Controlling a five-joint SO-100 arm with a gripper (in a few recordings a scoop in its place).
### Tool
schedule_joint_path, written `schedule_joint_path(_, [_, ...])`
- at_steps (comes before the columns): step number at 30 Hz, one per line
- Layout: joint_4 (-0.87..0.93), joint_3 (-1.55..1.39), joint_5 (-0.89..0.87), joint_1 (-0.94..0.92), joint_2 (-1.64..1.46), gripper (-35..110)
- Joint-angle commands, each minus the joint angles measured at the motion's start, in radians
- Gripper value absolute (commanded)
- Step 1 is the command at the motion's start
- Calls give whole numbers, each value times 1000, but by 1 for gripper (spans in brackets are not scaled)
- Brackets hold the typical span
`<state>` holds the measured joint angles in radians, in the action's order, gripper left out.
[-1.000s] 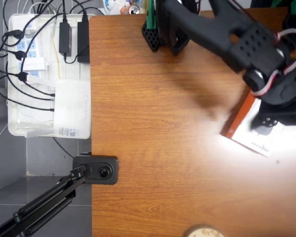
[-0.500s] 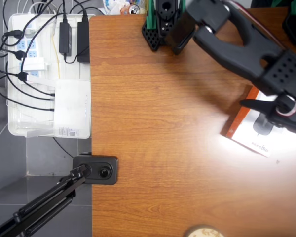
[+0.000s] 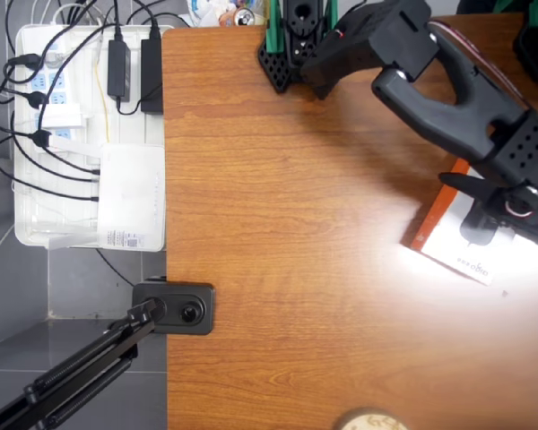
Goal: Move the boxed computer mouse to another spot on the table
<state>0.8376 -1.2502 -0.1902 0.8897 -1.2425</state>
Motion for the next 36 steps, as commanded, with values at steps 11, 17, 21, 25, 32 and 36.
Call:
schedule_joint_path(11, [-213, -123, 12, 23, 112, 104])
schedule_joint_path(17, [-135, -202, -161, -6, -8, 0])
schedule_joint_path(21, [-109, -232, -215, -29, -107, 0])
schedule_joint_path(25, [-66, -229, -225, -58, -179, 0])
schedule_joint_path(32, [-98, -250, -71, -268, -491, 0])
schedule_joint_path(36, [-126, -408, 5, -518, -792, 0])
